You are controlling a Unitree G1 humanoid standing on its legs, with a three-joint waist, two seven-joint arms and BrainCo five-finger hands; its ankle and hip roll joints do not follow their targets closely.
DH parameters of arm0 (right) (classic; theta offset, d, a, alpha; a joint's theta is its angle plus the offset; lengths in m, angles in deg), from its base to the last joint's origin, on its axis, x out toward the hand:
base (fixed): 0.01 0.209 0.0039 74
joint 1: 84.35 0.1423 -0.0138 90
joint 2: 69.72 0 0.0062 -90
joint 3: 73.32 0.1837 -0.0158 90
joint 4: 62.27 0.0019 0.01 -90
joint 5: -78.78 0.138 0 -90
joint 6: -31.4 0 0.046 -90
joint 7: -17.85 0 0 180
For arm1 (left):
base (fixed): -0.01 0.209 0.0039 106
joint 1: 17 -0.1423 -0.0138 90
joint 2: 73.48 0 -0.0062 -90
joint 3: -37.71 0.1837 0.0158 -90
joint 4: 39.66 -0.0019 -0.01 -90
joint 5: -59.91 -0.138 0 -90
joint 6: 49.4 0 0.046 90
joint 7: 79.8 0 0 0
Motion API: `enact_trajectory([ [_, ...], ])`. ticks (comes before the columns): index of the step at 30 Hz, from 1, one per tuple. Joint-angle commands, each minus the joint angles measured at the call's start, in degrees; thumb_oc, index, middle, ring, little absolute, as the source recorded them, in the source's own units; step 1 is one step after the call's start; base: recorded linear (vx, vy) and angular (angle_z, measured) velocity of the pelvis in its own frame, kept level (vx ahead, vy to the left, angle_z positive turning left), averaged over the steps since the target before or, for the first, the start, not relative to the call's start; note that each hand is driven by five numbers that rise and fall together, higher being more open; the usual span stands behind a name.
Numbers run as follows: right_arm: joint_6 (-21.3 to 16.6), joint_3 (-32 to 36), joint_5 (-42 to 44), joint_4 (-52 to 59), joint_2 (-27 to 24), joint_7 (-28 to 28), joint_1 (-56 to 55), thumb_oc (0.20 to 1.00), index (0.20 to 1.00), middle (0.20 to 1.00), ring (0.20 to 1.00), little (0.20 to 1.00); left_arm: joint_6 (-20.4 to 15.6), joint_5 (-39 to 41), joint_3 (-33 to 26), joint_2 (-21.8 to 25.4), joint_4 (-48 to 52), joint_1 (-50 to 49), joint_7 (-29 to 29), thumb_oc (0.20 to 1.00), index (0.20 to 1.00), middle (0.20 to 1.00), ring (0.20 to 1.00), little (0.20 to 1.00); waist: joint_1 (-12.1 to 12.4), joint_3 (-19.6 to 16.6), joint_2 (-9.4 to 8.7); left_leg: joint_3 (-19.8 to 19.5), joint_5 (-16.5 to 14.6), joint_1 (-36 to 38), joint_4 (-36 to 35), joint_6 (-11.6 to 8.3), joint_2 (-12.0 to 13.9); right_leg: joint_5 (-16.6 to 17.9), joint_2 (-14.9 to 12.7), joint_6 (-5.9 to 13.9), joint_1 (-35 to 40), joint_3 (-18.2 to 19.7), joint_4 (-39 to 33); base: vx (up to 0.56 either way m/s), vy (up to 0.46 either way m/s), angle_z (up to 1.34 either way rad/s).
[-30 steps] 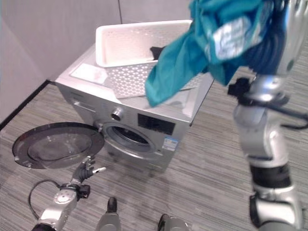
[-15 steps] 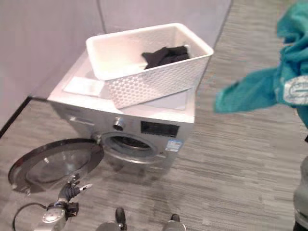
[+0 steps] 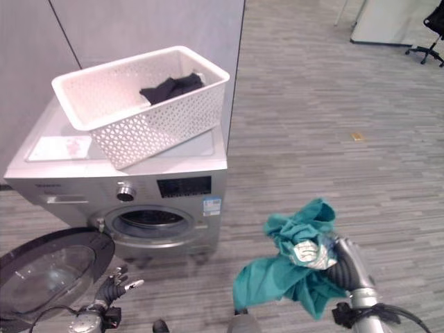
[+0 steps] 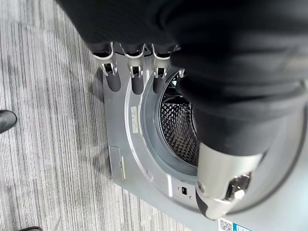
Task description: Grab the laundry basket,head to the washer,open it,put in the laundry and shut it.
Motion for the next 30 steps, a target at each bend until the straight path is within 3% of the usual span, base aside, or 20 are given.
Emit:
enact_trajectory([
  [1,-2.6,-0.55,10.1,-0.66,-0.87,-0.32,6.24,0.2,0.2,0.2,0.2,0.2,-3.96,3.17,-2.42,4.51,2.84,2.58,2.26,1.0,1.0,1.0,1.0,1.0,1.96,4.84,-0.46,-3.81,-6.87,-4.53,9.49,2.08,3.4,-3.77,-3.34,0.78,-1.51,-3.01,5.36,-0.11,-0.032,0.06],
  [2,-2.72,-1.39,12.07,-2.0,-0.94,-0.74,6.56,0.2,0.2,0.2,0.2,0.2,-4.41,3.62,-2.48,5.07,3.57,2.85,2.57,1.0,1.0,1.0,1.0,1.0,2.53,5.96,-0.43,-4.07,-6.64,-5.6,9.71,1.93,3.44,-3.64,-3.49,0.7,-2.22,-3.38,5.5,-0.19,-0.042,0.21],
  [4,-1.85,-9.25,17.14,-11.26,0.31,0.17,13.42,0.2,0.2,0.2,0.2,0.2,-6.39,5.35,-2.66,5.68,5.33,6.19,5.45,1.0,1.0,1.0,1.0,1.0,4.13,10.98,0.19,-4.73,-5.36,-11.9,11.07,1.71,2.68,-2.18,-4.58,0.68,-7.09,-4.02,6.31,-0.25,-0.035,0.29],
  [6,-1.73,-10.84,18.03,-13.01,1.18,0.76,15.48,0.2,0.2,0.2,0.2,0.2,-6.56,5.88,-3.08,5.58,5.93,6.99,6.23,1.0,1.0,1.0,1.0,1.0,4.48,11.81,0.51,-4.78,-4.93,-13.35,11.08,1.64,2.31,-1.96,-5.0,0.61,-8.33,-4.34,6.59,-0.14,-0.008,0.13],
  [7,-1.32,-14.94,20.23,-16.7,3.42,1.64,19.86,0.2,0.2,0.2,0.2,0.2,-7.55,7.19,-2.64,4.49,5.19,9.54,7.48,1.0,1.0,1.0,1.0,1.0,5.13,13.24,1.18,-4.74,-4.06,-16.14,10.96,1.38,1.72,-1.41,-6.27,0.53,-10.44,-5.54,7.07,-0.12,-0.006,0.11],
  [13,-0.81,-23.27,23.95,-22.8,7.59,4.88,30.31,0.2,0.2,0.2,0.2,0.2,-8.84,8.61,1.3,1.85,9.12,13.76,8.91,1.0,1.0,1.0,1.0,1.0,6.59,16.84,4.17,-5.71,-3.43,-24.63,12.74,1.1,0.54,-0.97,-8.86,0.17,-17.96,-7.3,10.48,-0.1,0.01,0.25],
  [20,-1.35,-27.39,26.28,-22.48,9.35,7.77,36.79,0.2,0.2,0.2,0.2,0.2,-8.93,10.76,5.63,-0.05,12.94,16.32,9.23,1.0,1.0,1.0,1.0,1.0,7.45,19.11,5.25,-6.28,-3.5,-31.31,15.17,0.85,1.04,-1.33,-9.68,0.07,-24.28,-7.96,14.03,-0.04,-0.013,0.16],
  [25,-1.92,-31.49,26.44,-21.79,11.36,10.2,42.66,0.2,0.2,0.2,0.2,0.2,-9.07,9.38,9.87,-0.41,16.33,19.19,10.03,1.0,1.0,1.0,1.0,1.0,7.91,19.6,5.8,-6.68,-5.72,-38.9,21.63,0.33,3.0,-3.98,-10.39,-0.33,-32.35,-8.02,21.86,-0.01,-0.051,0.22],
  [30,-1.83,-34.07,25.09,-22.48,13.97,13.59,44.98,0.2,0.2,0.2,0.2,0.2,-8.83,11.48,12.52,-2.84,14.95,19.7,12.28,1.0,1.0,1.0,1.0,1.0,8.27,19.17,5.81,-9.07,-10.87,-47.22,34.09,1.38,4.43,-9.01,-10.5,-1.52,-41.55,-6.28,34.98,0.03,-0.006,0.12],
])
